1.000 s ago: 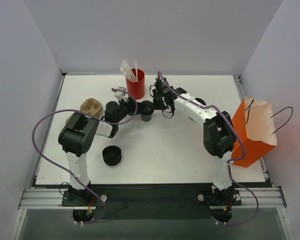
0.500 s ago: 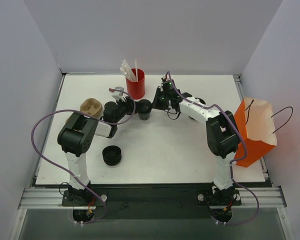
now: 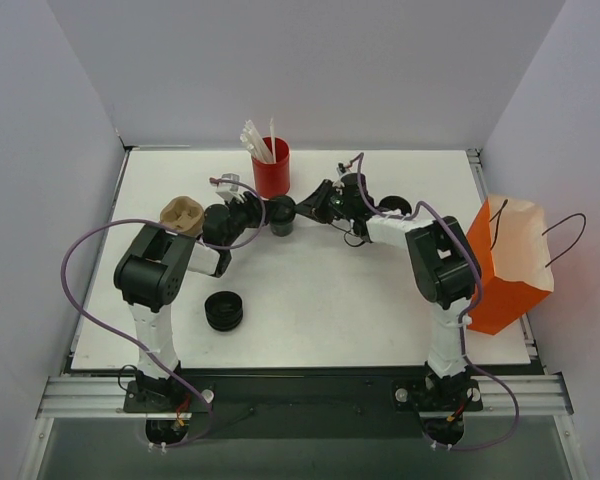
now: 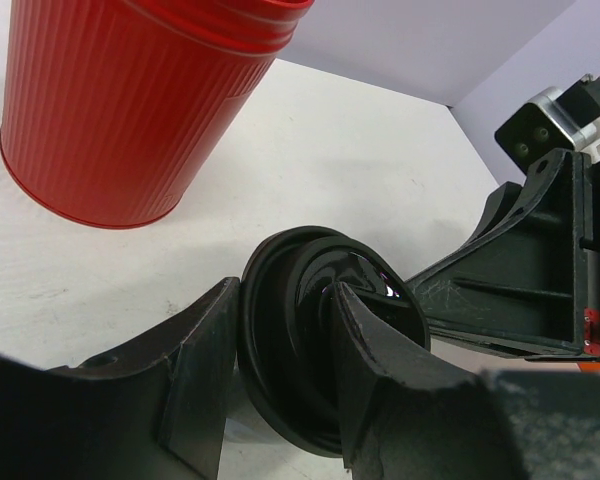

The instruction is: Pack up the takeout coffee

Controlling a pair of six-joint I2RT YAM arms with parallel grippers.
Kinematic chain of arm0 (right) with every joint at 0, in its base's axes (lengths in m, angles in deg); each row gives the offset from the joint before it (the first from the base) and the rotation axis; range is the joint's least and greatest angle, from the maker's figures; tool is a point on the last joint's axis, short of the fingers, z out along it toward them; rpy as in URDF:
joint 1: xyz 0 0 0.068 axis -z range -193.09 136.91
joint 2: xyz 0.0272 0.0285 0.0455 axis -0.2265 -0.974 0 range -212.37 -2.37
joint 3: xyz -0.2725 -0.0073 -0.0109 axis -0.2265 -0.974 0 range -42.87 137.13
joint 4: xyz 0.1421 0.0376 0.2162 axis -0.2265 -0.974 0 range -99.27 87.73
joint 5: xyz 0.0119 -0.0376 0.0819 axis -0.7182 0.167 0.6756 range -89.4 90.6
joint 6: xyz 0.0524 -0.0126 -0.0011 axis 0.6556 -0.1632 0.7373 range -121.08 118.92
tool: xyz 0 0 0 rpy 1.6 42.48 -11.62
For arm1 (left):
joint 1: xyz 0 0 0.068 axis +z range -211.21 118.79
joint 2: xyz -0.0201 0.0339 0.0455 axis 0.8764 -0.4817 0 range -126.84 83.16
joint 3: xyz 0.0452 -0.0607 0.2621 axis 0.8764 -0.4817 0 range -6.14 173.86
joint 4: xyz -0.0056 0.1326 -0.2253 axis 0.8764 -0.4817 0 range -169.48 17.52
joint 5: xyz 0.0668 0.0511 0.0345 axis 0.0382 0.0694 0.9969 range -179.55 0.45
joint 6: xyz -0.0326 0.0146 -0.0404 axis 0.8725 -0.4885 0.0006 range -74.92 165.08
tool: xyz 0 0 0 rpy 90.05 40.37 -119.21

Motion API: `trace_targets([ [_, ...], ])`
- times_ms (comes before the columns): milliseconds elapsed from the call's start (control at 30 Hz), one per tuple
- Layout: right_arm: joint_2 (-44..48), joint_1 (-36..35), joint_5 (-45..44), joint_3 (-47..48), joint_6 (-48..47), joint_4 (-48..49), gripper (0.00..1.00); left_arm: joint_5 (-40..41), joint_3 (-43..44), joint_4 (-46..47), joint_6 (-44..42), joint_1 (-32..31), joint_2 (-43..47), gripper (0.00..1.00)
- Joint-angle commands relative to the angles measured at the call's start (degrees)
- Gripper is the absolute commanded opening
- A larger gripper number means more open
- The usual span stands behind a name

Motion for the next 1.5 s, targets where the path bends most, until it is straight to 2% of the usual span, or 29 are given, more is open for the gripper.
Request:
trace_targets([
  [0, -8.3, -8.7, 12.8, -6.4, 4.9, -6.3, 0.11, -13.8, -7.3, -33.9, -5.2, -6.1, -10.4, 0.44],
  [167, -0.9, -8.1, 8.5, -5.6, -0.8, -14.4, 0.14, -14.5, -7.6, -34.2, -4.8, -6.0, -8.9, 0.44],
  [333, 6.1, -5.4, 4.4, -4.1, -5.2, -20.7, 0.28, -15.0, -7.1, -35.8, -5.1, -5.9, -7.2, 0.44],
  [500, 11.5, -3.4, 4.1, -4.0, -8.6, -21.3, 0.40, -14.9, -4.7, -41.0, -7.3, -5.7, -5.1, 0.44],
  [867, 19.9, -2.2, -2.3, -3.9, -14.7, -28.0, 0.48, -17.6, -0.8, -49.7, -10.3, -4.9, 0.0, 0.44],
  [1067, 25.3, -1.2, -9.4, -3.0, -18.9, -35.7, 0.49, -18.6, 2.2, -54.1, -11.1, -4.9, 3.5, 0.45],
  [1233, 28.5, 0.8, -10.0, -3.1, -22.2, -39.6, 0.50, -21.3, 5.8, -56.8, -10.2, -4.9, 6.7, 0.47],
  [1467, 31.0, 2.5, -9.1, -6.2, -23.6, -40.0, 0.50, -22.1, 15.0, -66.6, -11.1, -4.9, 10.9, 0.53],
])
